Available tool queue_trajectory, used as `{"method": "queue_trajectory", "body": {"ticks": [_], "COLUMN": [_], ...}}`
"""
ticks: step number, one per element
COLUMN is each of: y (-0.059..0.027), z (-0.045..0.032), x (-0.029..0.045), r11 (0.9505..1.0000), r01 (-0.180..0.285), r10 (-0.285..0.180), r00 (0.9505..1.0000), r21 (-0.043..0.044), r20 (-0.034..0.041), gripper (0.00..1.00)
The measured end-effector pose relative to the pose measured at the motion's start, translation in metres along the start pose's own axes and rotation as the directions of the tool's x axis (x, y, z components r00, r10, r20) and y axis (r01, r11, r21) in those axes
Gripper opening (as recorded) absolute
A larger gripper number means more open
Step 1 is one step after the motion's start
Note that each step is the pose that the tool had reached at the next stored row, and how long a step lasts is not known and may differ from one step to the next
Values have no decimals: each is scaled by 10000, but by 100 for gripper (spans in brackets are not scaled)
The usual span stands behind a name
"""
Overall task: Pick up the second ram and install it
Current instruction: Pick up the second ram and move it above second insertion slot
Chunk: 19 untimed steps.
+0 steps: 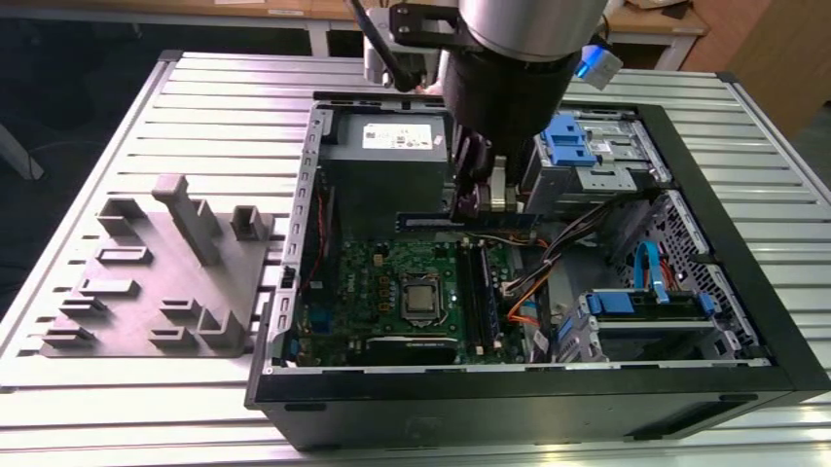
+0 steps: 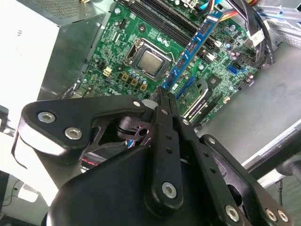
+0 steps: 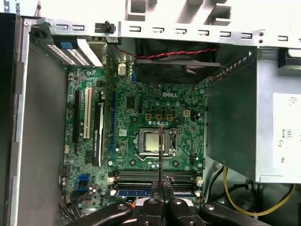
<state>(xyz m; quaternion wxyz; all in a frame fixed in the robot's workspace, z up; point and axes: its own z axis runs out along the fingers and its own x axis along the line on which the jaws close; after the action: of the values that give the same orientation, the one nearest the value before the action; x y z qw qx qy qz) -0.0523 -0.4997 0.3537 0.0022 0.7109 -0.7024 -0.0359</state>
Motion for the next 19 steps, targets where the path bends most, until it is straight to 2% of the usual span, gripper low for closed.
{"method": "queue_trajectory", "body": {"ticks": [7, 19], "y": [-7, -17], "z": [127, 303], "x": [14, 22], "r11": [10000, 10000], "r01": [23, 73], "r10": [-23, -73], "r00": [10000, 9999], "r21": [-1, 2], "r20": [5, 94], "gripper": [8, 8]}}
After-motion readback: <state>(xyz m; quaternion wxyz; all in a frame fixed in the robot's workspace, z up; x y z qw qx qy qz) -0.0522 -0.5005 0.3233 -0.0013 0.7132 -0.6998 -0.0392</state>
